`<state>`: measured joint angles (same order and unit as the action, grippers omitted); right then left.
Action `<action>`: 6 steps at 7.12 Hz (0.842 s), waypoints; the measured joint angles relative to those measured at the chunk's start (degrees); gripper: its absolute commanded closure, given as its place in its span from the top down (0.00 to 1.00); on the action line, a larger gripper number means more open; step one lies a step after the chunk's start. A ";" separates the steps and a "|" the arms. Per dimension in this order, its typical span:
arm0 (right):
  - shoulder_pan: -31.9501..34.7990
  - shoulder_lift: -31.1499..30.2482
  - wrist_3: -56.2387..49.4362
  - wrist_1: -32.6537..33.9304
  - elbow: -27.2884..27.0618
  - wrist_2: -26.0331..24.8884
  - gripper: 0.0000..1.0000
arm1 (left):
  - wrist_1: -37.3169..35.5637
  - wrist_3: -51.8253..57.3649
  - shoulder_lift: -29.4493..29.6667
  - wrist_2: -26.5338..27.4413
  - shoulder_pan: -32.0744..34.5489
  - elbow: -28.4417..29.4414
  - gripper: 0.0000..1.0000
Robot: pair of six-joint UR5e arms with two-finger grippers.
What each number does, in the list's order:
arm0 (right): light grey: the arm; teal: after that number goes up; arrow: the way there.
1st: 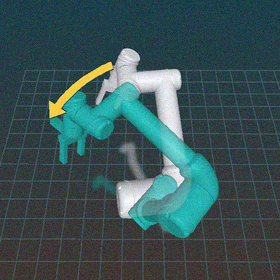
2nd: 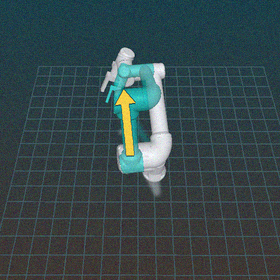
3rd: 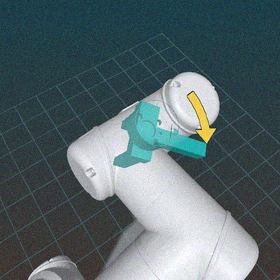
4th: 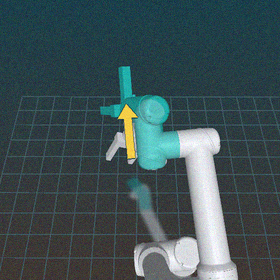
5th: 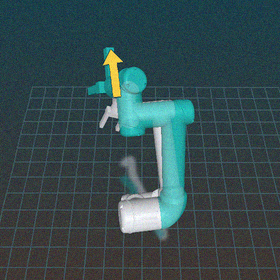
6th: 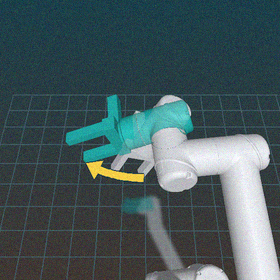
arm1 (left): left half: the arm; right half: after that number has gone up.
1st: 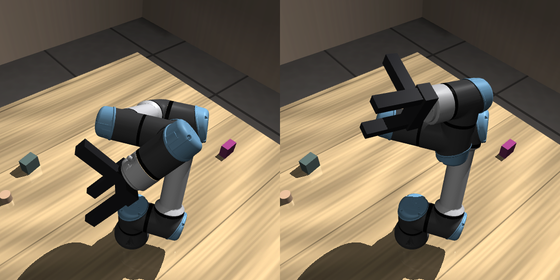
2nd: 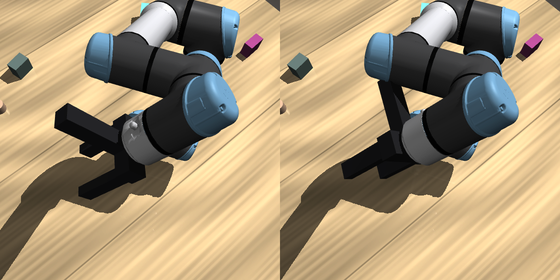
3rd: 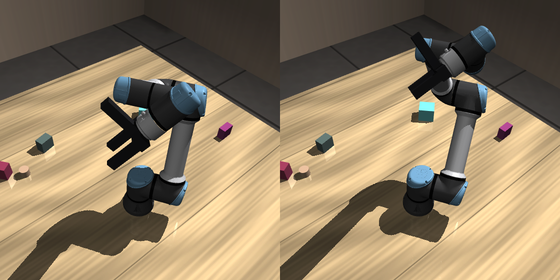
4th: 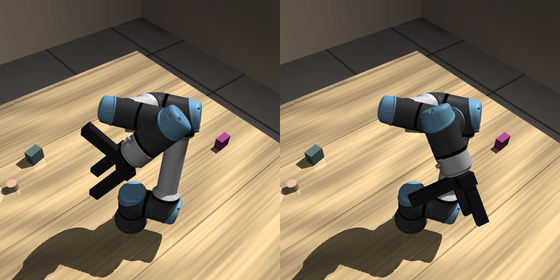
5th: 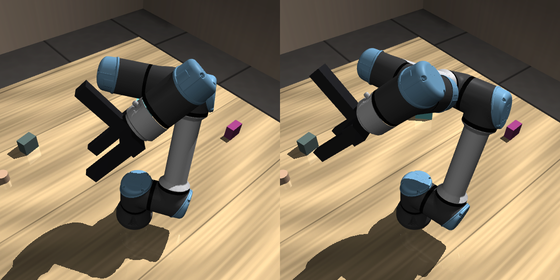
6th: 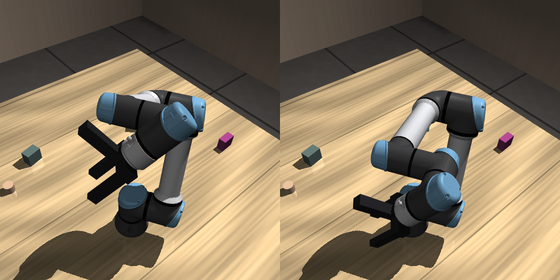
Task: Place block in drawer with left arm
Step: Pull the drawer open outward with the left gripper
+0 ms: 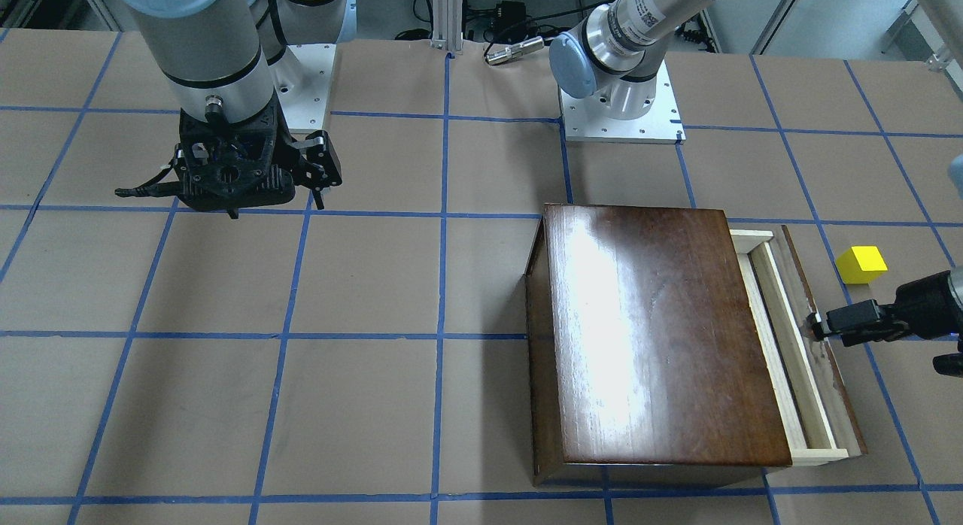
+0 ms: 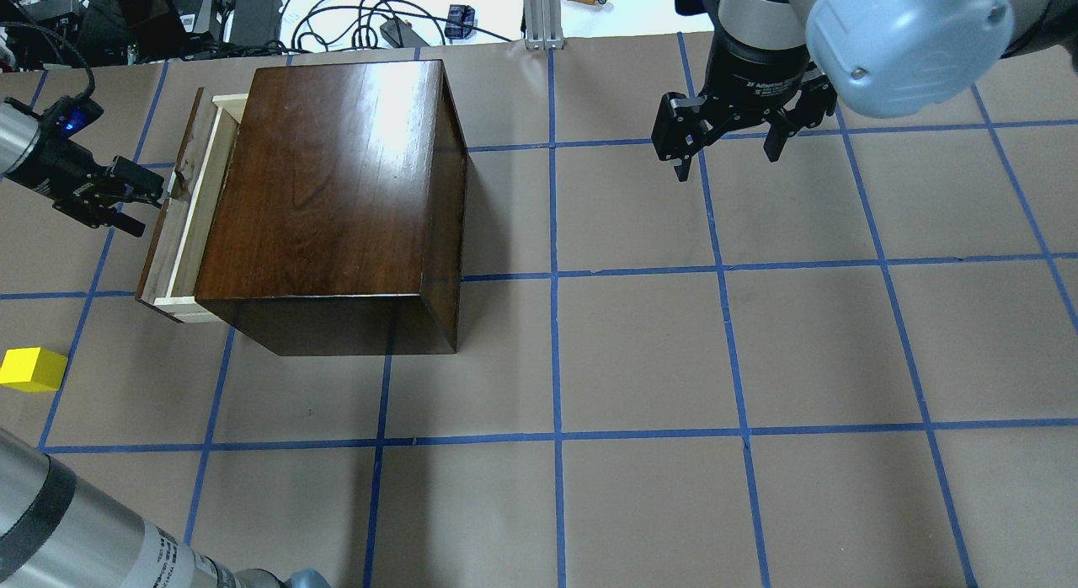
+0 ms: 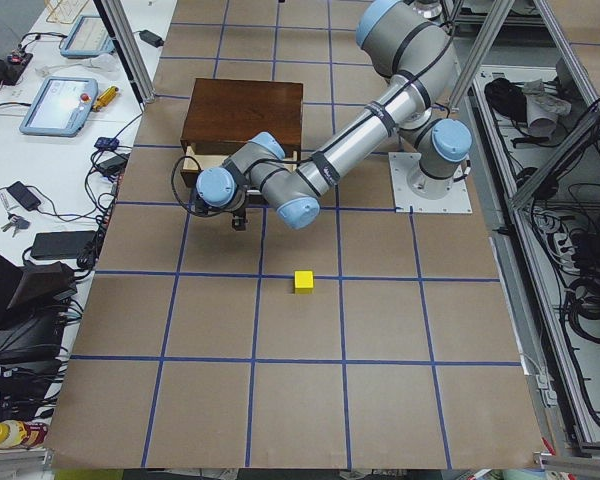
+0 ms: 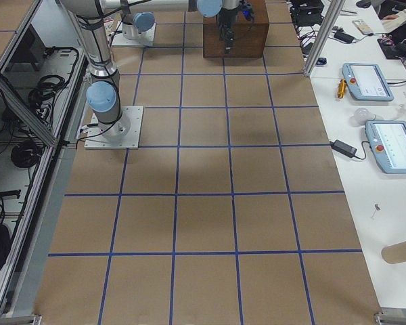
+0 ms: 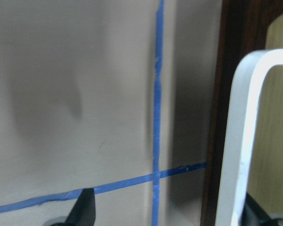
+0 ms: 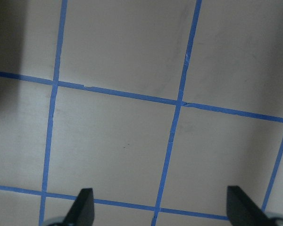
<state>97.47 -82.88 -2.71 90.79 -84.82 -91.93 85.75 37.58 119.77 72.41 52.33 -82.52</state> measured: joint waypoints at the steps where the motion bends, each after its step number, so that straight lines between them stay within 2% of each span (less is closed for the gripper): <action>1: 0.00 0.00 0.02 0.00 0.00 0.00 1.00 | -0.15 0.14 -0.01 0.74 -0.90 0.03 1.00; 6: 0.00 0.00 0.01 0.00 0.00 0.00 1.00 | -0.98 0.89 -0.34 1.50 -4.09 0.16 1.00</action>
<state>97.47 -82.88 -2.69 90.79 -84.82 -91.93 84.77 38.47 119.43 73.91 48.25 -82.36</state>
